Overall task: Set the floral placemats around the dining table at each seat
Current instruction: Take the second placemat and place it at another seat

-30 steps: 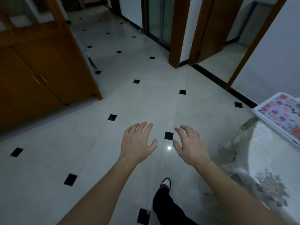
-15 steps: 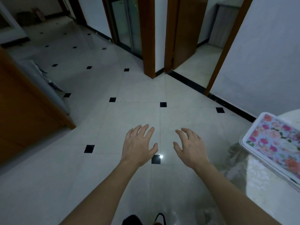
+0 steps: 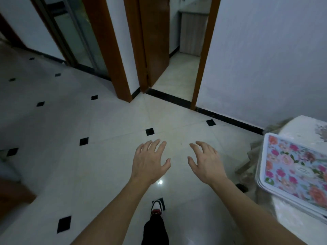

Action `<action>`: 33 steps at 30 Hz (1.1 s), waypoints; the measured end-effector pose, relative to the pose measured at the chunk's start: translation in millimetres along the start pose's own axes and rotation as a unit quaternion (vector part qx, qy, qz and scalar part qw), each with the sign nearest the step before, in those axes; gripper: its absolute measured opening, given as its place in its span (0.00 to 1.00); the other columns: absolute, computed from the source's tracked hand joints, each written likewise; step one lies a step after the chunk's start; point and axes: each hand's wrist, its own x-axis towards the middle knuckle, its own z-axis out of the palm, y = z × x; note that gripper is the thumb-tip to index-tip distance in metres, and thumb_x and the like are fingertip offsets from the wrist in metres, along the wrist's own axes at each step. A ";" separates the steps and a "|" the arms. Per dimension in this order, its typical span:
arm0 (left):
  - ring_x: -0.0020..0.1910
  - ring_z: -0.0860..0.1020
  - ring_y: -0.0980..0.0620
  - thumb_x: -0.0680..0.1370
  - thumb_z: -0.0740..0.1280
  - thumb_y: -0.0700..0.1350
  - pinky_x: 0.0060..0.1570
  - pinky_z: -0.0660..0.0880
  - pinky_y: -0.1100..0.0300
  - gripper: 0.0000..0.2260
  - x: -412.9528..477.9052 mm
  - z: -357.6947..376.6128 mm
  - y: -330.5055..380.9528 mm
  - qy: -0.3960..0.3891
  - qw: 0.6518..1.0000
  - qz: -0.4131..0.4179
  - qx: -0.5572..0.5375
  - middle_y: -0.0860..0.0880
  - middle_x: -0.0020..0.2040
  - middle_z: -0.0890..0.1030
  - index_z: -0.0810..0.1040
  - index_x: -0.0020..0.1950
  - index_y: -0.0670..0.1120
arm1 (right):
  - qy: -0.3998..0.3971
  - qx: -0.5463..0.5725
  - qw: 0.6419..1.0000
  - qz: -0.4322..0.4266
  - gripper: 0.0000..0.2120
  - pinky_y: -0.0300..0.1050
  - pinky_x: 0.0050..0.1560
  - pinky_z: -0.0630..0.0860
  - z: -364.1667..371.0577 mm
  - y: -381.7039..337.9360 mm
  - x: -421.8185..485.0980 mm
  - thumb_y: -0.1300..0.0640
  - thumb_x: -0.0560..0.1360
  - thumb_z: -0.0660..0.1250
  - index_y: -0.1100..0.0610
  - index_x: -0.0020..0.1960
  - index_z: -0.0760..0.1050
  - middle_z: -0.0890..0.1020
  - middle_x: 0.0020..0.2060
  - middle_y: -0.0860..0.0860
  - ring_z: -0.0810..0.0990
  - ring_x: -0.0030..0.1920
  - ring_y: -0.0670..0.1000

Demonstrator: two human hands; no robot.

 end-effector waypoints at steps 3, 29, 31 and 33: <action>0.65 0.76 0.45 0.75 0.57 0.62 0.64 0.73 0.46 0.29 66.6 0.6 -21.3 -0.012 0.999 0.035 -0.010 0.47 0.68 0.78 0.75 0.71 0.50 | -0.016 -0.022 0.999 0.038 0.24 0.54 0.70 0.67 -5.6 1.6 49.1 0.43 0.80 0.59 0.53 0.72 0.70 0.74 0.70 0.56 0.71 0.71 0.57; 0.63 0.76 0.48 0.73 0.59 0.63 0.61 0.73 0.49 0.29 346.2 61.4 208.1 -0.064 0.880 0.462 -0.094 0.50 0.65 0.78 0.75 0.69 0.50 | 0.098 -0.062 0.868 0.482 0.22 0.55 0.61 0.73 -45.3 193.5 88.6 0.45 0.76 0.65 0.52 0.67 0.74 0.78 0.65 0.55 0.77 0.63 0.58; 0.61 0.77 0.48 0.73 0.60 0.62 0.59 0.73 0.51 0.28 355.5 70.8 242.4 -0.070 0.862 0.494 -0.087 0.50 0.63 0.79 0.76 0.67 0.49 | 0.122 -0.047 0.851 0.508 0.20 0.54 0.57 0.75 -39.6 219.6 89.4 0.47 0.74 0.65 0.54 0.63 0.77 0.81 0.60 0.55 0.79 0.59 0.58; 0.60 0.78 0.48 0.72 0.61 0.62 0.58 0.73 0.52 0.26 364.5 78.5 273.9 -0.079 0.850 0.515 -0.082 0.50 0.61 0.81 0.77 0.65 0.49 | 0.131 -0.023 0.841 0.524 0.20 0.53 0.56 0.76 -36.9 244.7 94.2 0.46 0.74 0.63 0.54 0.62 0.78 0.81 0.59 0.55 0.80 0.58 0.58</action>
